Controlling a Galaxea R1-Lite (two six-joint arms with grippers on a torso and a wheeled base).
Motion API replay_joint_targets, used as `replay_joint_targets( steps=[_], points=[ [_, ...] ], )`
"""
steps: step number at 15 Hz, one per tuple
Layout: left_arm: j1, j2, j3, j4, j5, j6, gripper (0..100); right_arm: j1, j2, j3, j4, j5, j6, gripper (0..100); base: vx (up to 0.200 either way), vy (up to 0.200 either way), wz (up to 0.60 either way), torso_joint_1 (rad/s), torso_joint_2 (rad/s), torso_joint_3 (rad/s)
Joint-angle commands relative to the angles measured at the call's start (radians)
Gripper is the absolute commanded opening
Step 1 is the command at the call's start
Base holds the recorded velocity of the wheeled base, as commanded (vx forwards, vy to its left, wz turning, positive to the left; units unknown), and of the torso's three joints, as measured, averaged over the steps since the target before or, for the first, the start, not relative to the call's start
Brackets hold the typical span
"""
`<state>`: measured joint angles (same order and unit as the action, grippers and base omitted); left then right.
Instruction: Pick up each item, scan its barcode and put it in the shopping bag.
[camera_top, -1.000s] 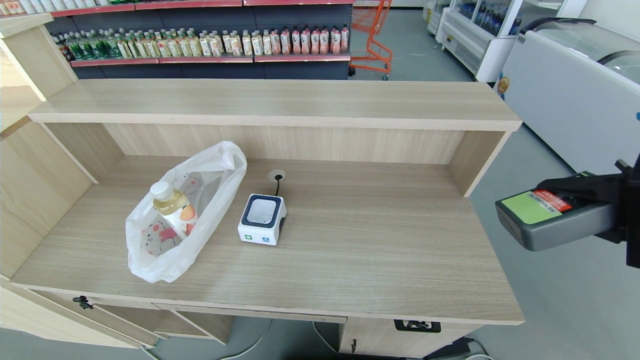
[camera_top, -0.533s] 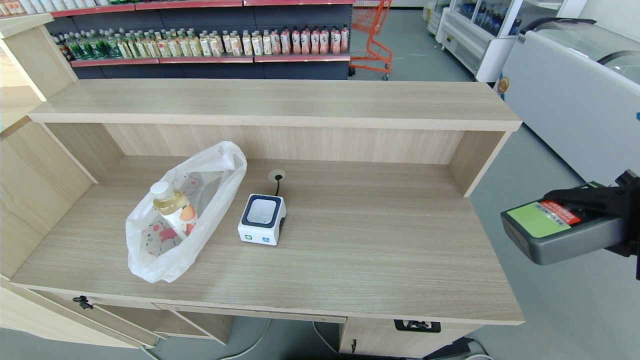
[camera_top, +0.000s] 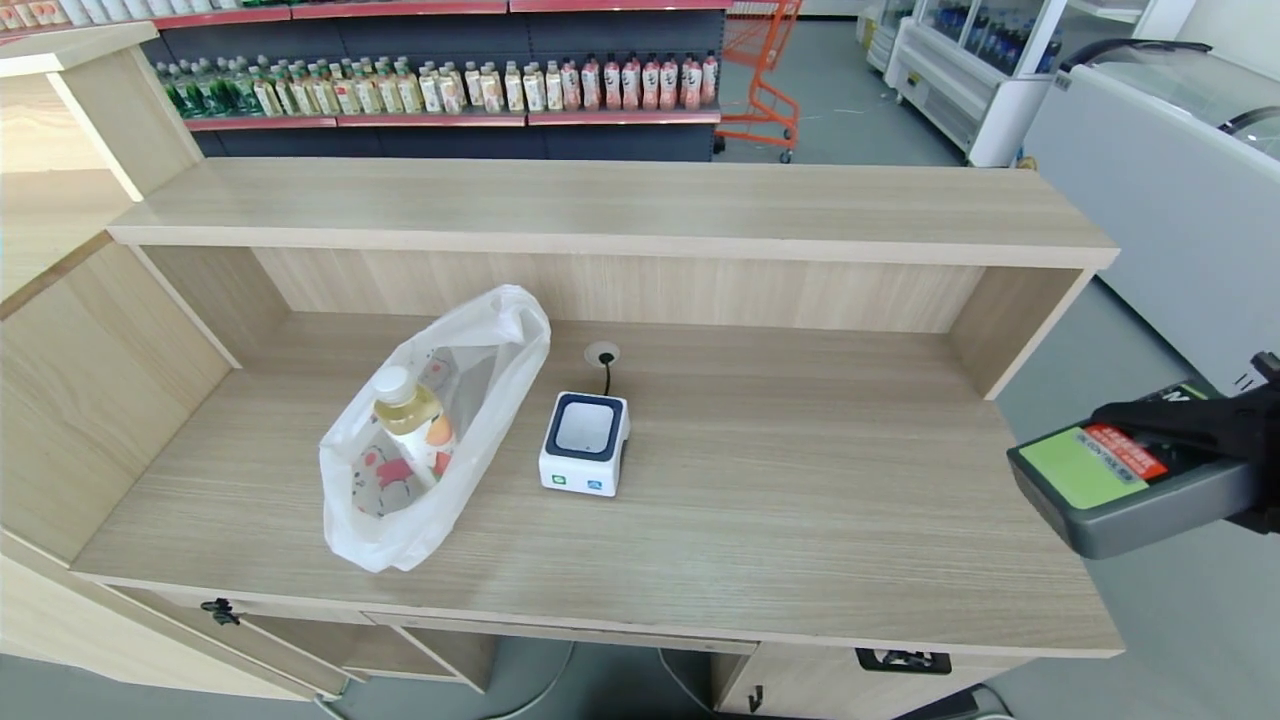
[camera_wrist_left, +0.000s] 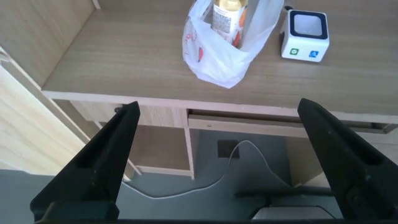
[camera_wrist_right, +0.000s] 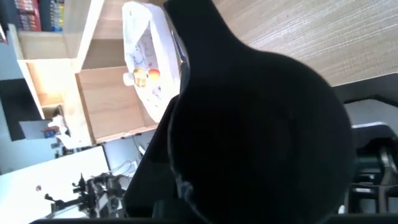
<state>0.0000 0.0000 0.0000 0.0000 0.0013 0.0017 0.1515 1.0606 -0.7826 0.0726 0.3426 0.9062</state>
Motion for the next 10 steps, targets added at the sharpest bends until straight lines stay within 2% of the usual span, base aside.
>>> replay_joint_targets(
  steps=[1, 10],
  points=[
    [0.000, 0.000, 0.000, 0.000, 0.000, 0.000, 100, -0.003, -0.004, 0.046, -0.002, -0.008, -0.064, 0, 0.000, 0.200, 0.00, 0.007, 0.00, 0.002],
    [0.000, 0.000, 0.000, 0.000, 0.000, 0.001, 100, -0.007, 0.062, 0.026, -0.033, -0.019, -0.098, 0, 0.000, 0.200, 0.00, 0.001, 0.00, 0.003]
  ],
)
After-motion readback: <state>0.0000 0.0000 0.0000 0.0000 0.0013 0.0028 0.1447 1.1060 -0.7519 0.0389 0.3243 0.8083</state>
